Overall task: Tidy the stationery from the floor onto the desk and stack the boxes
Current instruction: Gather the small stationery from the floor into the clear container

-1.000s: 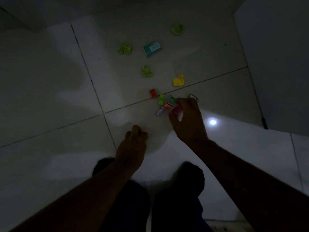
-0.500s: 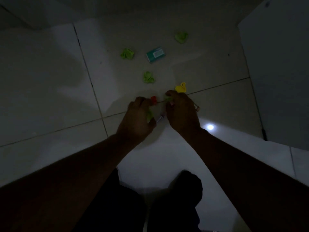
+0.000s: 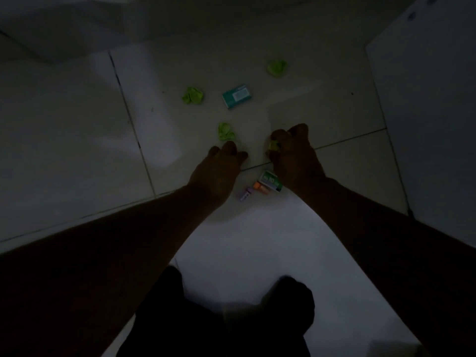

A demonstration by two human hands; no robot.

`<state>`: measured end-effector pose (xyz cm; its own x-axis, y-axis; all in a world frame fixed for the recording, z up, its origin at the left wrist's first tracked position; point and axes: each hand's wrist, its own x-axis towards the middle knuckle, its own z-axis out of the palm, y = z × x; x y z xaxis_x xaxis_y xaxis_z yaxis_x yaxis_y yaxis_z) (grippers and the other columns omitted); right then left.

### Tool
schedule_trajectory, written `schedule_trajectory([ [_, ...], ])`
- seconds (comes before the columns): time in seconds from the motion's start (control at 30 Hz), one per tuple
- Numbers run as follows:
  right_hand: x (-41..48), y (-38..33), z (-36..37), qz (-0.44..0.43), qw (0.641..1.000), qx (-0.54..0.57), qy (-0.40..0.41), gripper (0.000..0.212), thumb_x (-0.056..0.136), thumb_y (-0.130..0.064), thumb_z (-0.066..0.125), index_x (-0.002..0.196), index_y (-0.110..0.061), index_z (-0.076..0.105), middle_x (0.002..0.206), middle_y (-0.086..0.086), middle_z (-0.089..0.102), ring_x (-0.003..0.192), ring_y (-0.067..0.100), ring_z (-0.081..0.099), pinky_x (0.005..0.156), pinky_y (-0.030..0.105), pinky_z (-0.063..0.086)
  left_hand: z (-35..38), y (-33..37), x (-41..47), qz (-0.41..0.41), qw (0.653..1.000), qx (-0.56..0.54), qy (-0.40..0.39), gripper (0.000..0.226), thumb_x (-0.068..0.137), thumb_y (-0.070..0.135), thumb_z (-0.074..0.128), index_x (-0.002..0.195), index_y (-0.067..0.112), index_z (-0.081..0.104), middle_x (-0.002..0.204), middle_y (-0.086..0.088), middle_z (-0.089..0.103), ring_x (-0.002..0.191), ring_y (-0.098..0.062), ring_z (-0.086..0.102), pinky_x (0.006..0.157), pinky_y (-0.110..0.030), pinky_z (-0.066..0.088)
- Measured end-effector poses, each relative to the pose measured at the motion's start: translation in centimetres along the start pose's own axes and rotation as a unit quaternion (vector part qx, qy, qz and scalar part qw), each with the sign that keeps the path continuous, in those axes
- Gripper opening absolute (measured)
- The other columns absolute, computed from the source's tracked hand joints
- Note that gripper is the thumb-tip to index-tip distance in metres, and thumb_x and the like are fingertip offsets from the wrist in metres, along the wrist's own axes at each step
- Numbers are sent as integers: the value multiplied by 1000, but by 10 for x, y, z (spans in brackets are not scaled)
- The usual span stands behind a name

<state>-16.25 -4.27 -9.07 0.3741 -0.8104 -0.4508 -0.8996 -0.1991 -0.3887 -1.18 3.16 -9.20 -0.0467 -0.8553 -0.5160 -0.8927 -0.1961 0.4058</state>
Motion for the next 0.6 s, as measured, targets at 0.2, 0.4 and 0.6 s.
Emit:
schedule_trajectory([
  [0.2, 3, 1, 2, 7, 999, 32, 4, 31, 93, -9, 54, 122, -1, 53, 131, 22, 36, 102, 38, 53, 83, 29, 42, -19, -16, 11, -18, 987, -99, 122, 65, 89, 19, 63, 147, 11, 32, 145, -16, 29, 106, -35, 56, 94, -34, 45],
  [0.4, 21, -5, -17, -19, 998, 57, 14, 61, 94, -15, 56, 148, -8, 29, 135, 25, 37, 117, 39, 46, 97, 34, 37, -24, -19, 36, -49, 998, -29, 39, 59, 93, 21, 58, 146, 13, 34, 150, -15, 20, 114, -38, 49, 99, -41, 44],
  [0.6, 76, -21, -49, 26, 999, 30, 20, 81, 95, -17, 54, 152, -19, -3, 138, 24, 38, 118, 35, 48, 91, 27, 36, -29, -22, 35, -71, 993, -87, 46, 50, 86, 23, 66, 128, 5, 44, 130, -19, 36, 104, -39, 52, 91, -46, 48],
])
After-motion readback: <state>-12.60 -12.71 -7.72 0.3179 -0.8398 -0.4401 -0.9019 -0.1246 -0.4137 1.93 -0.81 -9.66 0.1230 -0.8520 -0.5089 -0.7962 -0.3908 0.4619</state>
